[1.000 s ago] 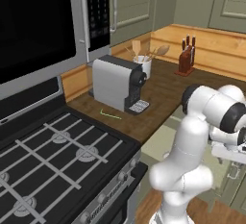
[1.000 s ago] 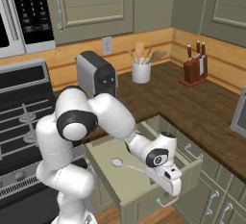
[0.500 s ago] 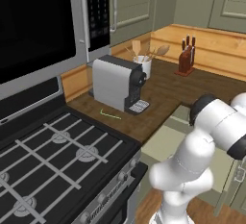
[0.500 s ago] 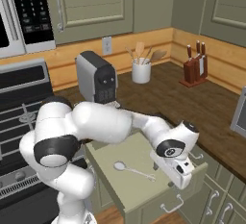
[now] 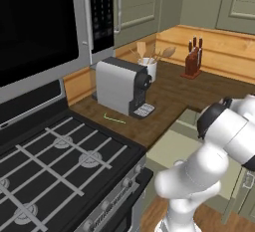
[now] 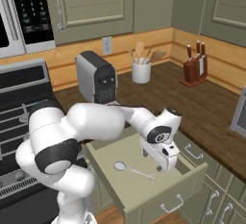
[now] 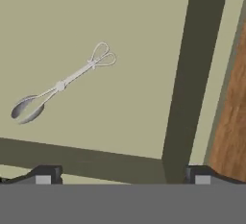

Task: Pick the tongs from the drawer and place it on the counter.

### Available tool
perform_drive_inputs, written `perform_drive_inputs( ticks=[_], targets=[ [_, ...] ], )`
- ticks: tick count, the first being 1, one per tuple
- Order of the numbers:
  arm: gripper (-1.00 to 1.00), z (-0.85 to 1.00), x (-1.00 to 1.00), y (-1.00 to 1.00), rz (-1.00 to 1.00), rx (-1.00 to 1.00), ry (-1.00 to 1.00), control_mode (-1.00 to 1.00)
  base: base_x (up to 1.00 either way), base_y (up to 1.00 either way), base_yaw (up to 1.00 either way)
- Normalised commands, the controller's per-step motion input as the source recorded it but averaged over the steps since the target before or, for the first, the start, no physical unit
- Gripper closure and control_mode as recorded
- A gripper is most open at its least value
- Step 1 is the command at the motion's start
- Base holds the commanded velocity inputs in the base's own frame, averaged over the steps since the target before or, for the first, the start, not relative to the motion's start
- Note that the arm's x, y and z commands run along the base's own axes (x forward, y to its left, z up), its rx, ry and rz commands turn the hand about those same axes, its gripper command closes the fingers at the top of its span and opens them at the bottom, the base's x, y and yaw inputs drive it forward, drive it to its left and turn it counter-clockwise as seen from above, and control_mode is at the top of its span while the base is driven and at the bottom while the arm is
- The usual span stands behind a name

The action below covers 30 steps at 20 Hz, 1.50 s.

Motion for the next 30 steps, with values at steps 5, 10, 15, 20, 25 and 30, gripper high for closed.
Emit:
perform_drive_inputs(
  ticks=[5, 10, 15, 20, 25, 30],
  targets=[
    [-1.0, 0.0, 0.0, 0.02, 0.79, -0.02, 0.02, -1.0, 0.0, 0.0, 0.0],
    [-1.0, -0.09, 0.0, 0.0, 1.0, 0.01, -0.01, -1.0, 0.0, 0.0, 0.0],
    [-1.0, -0.21, 0.0, 0.0, 1.0, 0.09, -0.13, -1.0, 0.0, 0.0, 0.0],
    [-1.0, 0.0, 0.09, -0.02, 0.92, 0.29, -0.17, -1.0, 0.0, 0.0, 0.0],
    [-1.0, 0.0, 0.22, -0.08, 0.73, 0.52, -0.02, -1.0, 0.0, 0.0, 0.0],
    [-1.0, 0.0, 0.4, -0.62, 0.57, 0.38, -0.05, -1.0, 0.0, 0.0, 0.0]
  ],
)
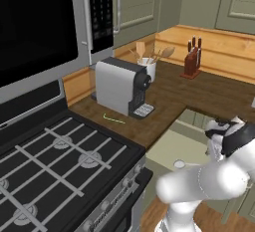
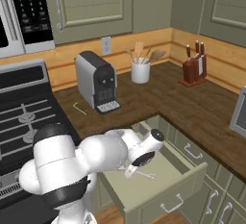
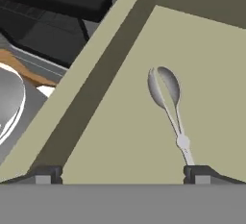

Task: Pick the tongs from the drawer and place it on the counter.

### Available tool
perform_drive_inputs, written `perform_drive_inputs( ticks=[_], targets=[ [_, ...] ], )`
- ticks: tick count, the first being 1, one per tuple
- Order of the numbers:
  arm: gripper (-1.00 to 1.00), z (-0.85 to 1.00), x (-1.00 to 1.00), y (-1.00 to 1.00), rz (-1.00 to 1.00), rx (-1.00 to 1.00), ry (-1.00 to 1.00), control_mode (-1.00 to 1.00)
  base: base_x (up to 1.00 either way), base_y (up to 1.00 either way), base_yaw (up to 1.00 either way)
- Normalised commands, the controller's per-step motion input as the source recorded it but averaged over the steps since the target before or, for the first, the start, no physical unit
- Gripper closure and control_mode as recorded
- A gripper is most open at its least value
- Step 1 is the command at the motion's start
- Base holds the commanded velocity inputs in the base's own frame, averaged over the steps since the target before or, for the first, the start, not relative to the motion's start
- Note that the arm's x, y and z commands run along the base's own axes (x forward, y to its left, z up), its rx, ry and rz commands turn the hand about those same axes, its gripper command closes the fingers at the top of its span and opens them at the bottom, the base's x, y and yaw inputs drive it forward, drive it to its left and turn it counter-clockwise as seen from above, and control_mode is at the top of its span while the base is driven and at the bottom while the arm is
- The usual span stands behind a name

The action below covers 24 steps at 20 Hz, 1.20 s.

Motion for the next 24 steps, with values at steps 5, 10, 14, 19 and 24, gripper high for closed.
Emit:
perform_drive_inputs(
  ticks=[5, 10, 14, 19, 24],
  targets=[
    [-1.0, -0.01, 0.26, -0.66, 0.33, 0.19, -0.23, -1.0, 0.0, 0.0, 0.0],
    [-1.0, -0.3, 0.33, 0.17, -0.01, 0.0, -0.14, -1.0, 0.0, 0.0, 0.0],
    [-1.0, -0.36, 0.49, 0.38, 0.0, 0.0, 0.01, -1.0, 0.0, 0.0, 0.0],
    [-1.0, -0.44, 0.26, 0.34, -0.02, 0.0, 0.11, -1.0, 0.0, 0.0, 0.0],
    [-1.0, -0.52, 0.0, 0.0, 0.0, 0.0, 0.09, -1.0, 0.0, 0.0, 0.0]
  ],
)
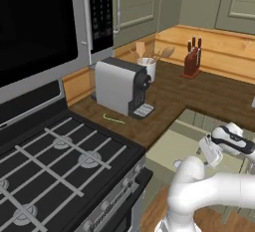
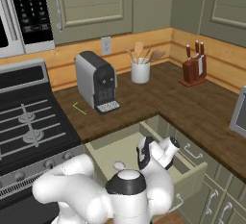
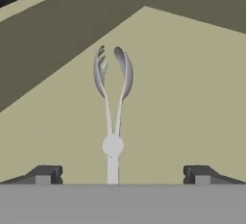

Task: Pick the tongs from the drawer and place it on the counter.

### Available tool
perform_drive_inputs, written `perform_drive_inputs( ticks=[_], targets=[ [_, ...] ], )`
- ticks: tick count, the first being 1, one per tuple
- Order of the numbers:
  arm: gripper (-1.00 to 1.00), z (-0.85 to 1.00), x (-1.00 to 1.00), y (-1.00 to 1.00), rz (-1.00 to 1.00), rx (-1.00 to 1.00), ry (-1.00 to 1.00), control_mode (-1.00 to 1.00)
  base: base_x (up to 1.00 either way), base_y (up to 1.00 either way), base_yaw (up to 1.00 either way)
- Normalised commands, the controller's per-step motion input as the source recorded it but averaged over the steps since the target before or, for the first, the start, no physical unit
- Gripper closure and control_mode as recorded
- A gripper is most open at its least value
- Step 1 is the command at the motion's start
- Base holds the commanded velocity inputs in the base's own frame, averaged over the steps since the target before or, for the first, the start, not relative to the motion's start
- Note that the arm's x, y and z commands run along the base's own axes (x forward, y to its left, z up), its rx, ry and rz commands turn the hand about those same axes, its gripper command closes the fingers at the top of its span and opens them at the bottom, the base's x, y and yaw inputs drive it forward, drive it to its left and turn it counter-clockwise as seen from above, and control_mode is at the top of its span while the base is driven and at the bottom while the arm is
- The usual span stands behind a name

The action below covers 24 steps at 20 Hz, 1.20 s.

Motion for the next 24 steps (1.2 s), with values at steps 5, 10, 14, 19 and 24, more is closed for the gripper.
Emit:
perform_drive_inputs(
  ticks=[5, 10, 14, 19, 24],
  targets=[
    [-1.0, -0.36, -0.14, 0.01, 0.0, 0.0, 0.02, -1.0, 0.0, 0.0, 0.0],
    [-1.0, -0.49, -0.02, 0.0, 0.0, 0.0, 0.01, -1.0, 0.0, 0.0, 0.0],
    [1.0, -0.81, -0.15, 0.06, 0.0, 0.0, 0.04, -1.0, 0.0, 0.0, 0.0],
    [1.0, -1.0, -0.22, 0.18, 0.0, -0.01, 0.11, -1.0, 0.0, 0.0, 0.0],
    [1.0, -0.73, -0.73, 0.06, 0.0, -0.02, 0.04, -1.0, 0.0, 0.0, 0.0]
  ],
)
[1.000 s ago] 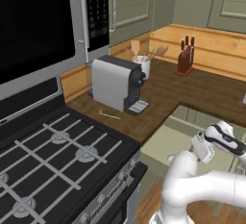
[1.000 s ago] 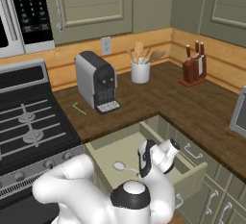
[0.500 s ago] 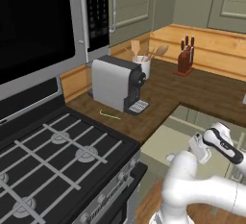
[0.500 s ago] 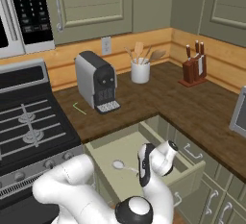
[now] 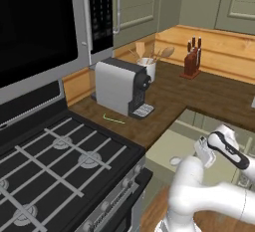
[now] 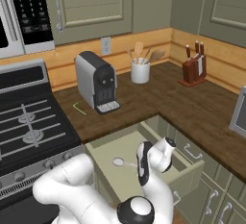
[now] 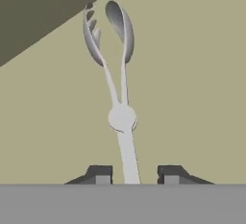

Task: Pick the tongs from the drawer and place it on the counter.

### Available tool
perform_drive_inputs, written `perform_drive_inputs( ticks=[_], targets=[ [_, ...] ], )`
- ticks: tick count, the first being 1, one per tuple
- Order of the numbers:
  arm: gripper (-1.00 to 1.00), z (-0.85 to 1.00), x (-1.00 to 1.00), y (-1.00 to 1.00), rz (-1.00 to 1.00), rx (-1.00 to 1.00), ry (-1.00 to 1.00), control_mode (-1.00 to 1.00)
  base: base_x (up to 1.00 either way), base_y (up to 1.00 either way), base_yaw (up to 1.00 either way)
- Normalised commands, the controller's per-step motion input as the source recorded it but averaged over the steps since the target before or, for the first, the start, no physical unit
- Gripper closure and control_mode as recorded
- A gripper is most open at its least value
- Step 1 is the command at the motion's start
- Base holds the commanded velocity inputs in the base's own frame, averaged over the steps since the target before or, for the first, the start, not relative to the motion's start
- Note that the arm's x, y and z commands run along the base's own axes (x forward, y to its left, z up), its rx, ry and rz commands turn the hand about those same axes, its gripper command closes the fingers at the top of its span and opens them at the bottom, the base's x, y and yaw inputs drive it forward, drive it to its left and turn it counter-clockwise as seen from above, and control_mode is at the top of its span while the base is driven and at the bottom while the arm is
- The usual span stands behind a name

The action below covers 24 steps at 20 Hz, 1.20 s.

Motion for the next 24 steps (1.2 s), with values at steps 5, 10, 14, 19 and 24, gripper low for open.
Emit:
perform_drive_inputs(
  ticks=[5, 10, 14, 19, 24],
  targets=[
    [1.0, 0.5, -0.76, 0.0, -0.01, 0.0, 0.0, -1.0, 0.0, 0.0, 0.0],
    [1.0, 1.0, -0.19, -0.1, -0.03, -0.01, -0.01, -1.0, 0.0, 0.0, 0.0],
    [1.0, 1.0, -0.34, -0.05, -0.08, -0.03, -0.18, -1.0, 0.0, 0.0, 0.0],
    [1.0, 1.0, 0.08, 0.68, -0.14, 0.0, -0.32, -1.0, 0.0, 0.0, 0.0],
    [1.0, 0.64, 0.98, 1.0, 0.0, 0.03, -0.02, -1.0, 0.0, 0.0, 0.0]
  ],
)
